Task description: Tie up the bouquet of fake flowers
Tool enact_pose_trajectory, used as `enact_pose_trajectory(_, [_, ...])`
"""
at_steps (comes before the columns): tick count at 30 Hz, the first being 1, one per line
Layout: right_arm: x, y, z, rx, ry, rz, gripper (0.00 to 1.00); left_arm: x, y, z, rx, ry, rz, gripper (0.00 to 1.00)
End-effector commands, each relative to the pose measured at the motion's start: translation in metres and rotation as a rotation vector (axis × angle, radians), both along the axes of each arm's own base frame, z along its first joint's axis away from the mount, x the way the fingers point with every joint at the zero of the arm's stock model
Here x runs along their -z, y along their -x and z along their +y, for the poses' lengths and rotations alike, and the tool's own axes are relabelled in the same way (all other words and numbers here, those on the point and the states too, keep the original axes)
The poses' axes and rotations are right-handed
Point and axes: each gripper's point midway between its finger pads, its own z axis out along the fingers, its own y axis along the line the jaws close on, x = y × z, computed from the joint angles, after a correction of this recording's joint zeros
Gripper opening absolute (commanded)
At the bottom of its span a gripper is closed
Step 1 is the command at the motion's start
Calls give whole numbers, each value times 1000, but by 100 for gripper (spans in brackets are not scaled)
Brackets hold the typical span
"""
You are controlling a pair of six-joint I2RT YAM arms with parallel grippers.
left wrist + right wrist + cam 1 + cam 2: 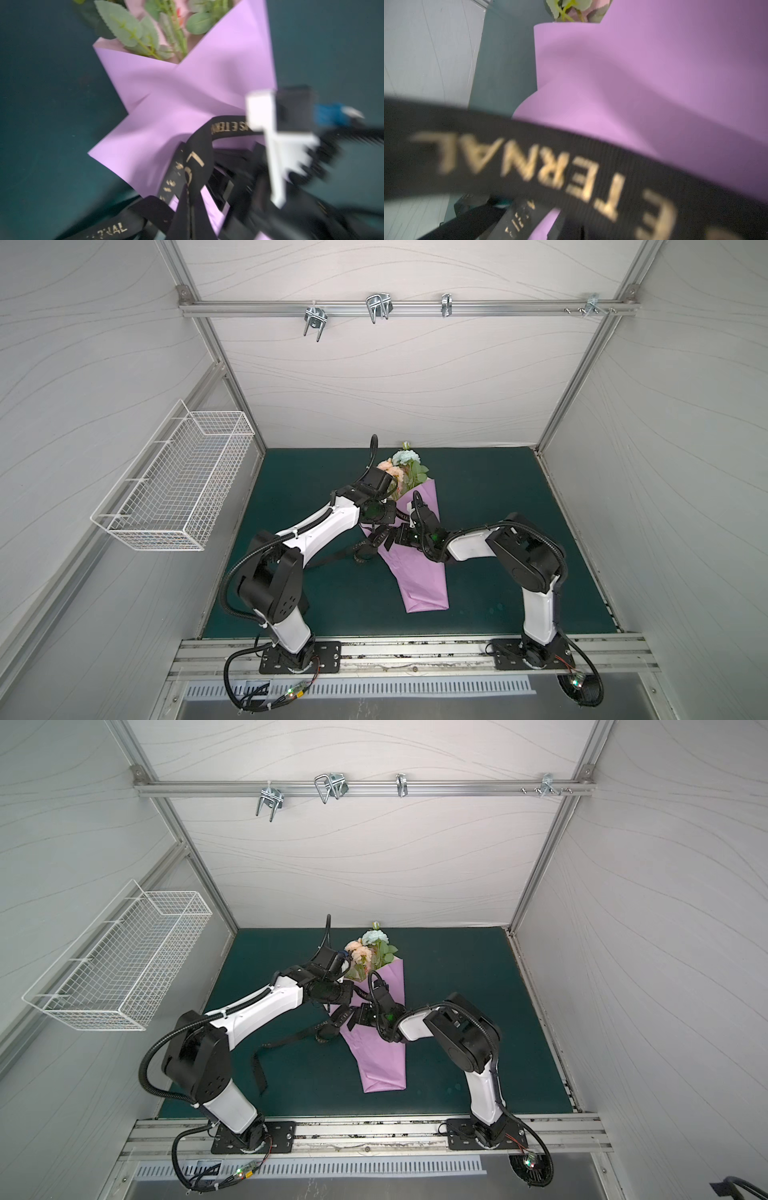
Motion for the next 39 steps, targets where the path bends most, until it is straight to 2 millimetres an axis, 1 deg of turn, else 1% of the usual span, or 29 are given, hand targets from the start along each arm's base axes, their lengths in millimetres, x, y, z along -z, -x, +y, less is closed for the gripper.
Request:
enact_pose_trajectory(1, [-10, -16, 6, 32, -73, -4, 0, 1, 8, -14, 7, 110, 29, 0])
enact_pose_trajectory(5, [-22, -29, 13, 32, -167, -33, 0, 8, 22, -24, 14, 191, 87, 0])
enact_pose_trajectory(9, [-35, -42, 15, 27, -278, -87, 0, 16, 39, -32, 29, 271, 136, 0])
enact_pose_trajectory(15, [-54, -52, 19, -1, -432, -156, 0, 25, 55, -42, 46, 363, 195, 0])
enact_pose_trajectory(17, [-60, -53, 20, -13, -448, -182, 0, 26, 56, -40, 34, 364, 193, 0])
enact_pose_trajectory(19, [-68, -51, 26, -60, -473, -220, 0, 27, 56, -37, 21, 353, 186, 14])
enact_pose_trajectory(21, [-74, -51, 32, -101, -491, -246, 0, 28, 55, -32, 6, 328, 186, 18])
enact_pose_trajectory(22, [-77, -51, 37, -128, -504, -266, 0, 29, 54, -30, -4, 314, 187, 19])
enact_pose_trajectory(25, [-78, -53, 46, -168, -527, -292, 0, 33, 49, -24, -35, 303, 190, 19])
enact_pose_trajectory(27, [-76, -55, 46, -171, -546, -300, 0, 34, 44, -18, -61, 307, 192, 19])
enact_pose_trajectory(31, [-70, -56, 45, -162, -557, -304, 0, 26, 40, -8, -91, 324, 173, 20])
enact_pose_trajectory(33, [-67, -57, 43, -157, -553, -305, 0, 16, 39, -4, -102, 336, 152, 22])
enact_pose_trajectory(35, [-63, -59, 41, -145, -542, -309, 0, 0, 37, 2, -124, 347, 109, 25])
enact_pose_trajectory(36, [-63, -60, 41, -145, -540, -314, 0, -7, 35, 6, -139, 345, 84, 28])
enact_pose_trajectory(37, [-62, -61, 40, -143, -535, -316, 0, -16, 31, 14, -168, 328, 42, 32])
enact_pose_trajectory(38, [-60, -63, 39, -138, -530, -316, 0, -22, 26, 26, -217, 287, -4, 37])
enact_pose_trajectory(39, [-59, -64, 38, -136, -527, -319, 0, -27, 20, 40, -264, 243, -49, 46])
